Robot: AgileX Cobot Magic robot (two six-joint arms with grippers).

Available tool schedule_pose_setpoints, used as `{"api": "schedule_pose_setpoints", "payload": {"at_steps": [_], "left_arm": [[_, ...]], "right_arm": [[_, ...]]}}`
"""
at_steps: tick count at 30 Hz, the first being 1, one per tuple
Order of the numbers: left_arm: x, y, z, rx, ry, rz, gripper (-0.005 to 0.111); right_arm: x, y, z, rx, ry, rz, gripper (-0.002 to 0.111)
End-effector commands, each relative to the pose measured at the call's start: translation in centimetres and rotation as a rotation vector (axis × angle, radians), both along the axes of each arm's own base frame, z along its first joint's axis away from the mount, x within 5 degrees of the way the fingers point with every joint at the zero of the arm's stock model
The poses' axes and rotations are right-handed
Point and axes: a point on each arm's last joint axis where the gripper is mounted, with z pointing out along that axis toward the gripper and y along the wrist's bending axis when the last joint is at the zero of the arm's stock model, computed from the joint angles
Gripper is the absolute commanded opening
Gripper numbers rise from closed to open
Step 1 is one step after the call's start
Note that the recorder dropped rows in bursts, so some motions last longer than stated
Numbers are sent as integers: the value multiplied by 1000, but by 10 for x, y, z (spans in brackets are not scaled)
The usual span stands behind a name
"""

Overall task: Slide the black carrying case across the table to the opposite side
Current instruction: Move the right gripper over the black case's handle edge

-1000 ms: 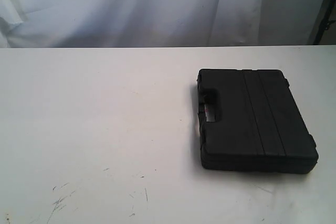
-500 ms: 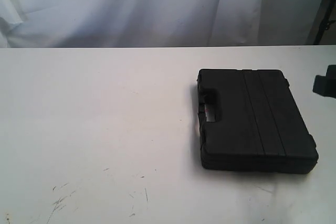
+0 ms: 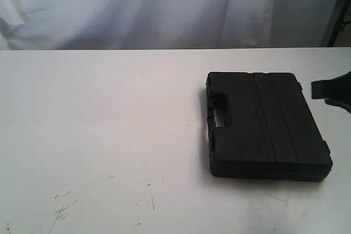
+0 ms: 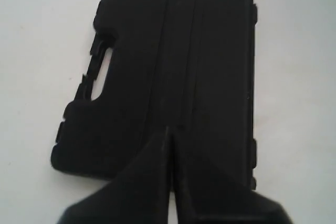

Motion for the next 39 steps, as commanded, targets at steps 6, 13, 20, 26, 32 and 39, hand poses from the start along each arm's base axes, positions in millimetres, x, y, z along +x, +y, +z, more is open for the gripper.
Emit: {"api": "schedule_pose_setpoints", "payload": {"at_steps": [6, 13, 20, 26, 32, 39], "left_arm": [[0, 0, -1, -1, -5, 3, 0], [0, 0, -1, -1, -5, 3, 0], [0, 0, -1, -1, -5, 3, 0], [0, 0, -1, -1, -5, 3, 0], [0, 0, -1, -1, -5, 3, 0], [0, 0, -1, -1, -5, 3, 0]], "right_arm": [[15, 14, 11, 135, 16, 45, 0], [23, 14, 19, 192, -93, -11, 0], [33, 22, 5, 209, 14, 50, 0], [59, 60, 9, 218, 125, 211, 0], [87, 93, 2, 223, 212, 251, 0], [115, 105, -5, 124, 302, 202, 0]]}}
